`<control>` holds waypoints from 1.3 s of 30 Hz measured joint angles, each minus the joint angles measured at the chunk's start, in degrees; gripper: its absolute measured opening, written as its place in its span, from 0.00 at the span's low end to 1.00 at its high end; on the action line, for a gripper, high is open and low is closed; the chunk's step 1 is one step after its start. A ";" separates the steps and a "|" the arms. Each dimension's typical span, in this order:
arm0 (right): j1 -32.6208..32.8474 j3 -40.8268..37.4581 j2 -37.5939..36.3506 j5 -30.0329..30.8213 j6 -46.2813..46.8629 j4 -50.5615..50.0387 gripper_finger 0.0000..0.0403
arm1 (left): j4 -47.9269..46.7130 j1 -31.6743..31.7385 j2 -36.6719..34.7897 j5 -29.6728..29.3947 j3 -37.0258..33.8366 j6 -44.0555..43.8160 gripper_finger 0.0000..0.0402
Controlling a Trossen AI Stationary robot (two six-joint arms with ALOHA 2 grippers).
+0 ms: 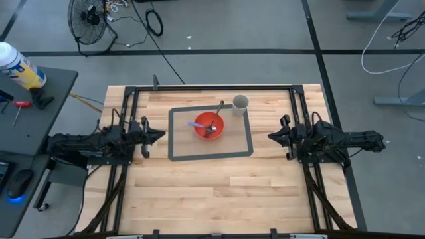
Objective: Pick & Place Utensil
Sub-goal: Return to Home Position
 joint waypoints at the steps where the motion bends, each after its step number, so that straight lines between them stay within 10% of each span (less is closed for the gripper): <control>1: 0.00 0.00 0.00 -0.57 -1.03 0.88 0.05 | 0.08 -0.02 0.00 -0.06 0.00 -0.38 0.03; 39: 0.00 0.00 0.01 -0.10 -7.06 0.31 0.05 | 0.69 -0.01 0.00 -0.02 0.00 -0.74 0.03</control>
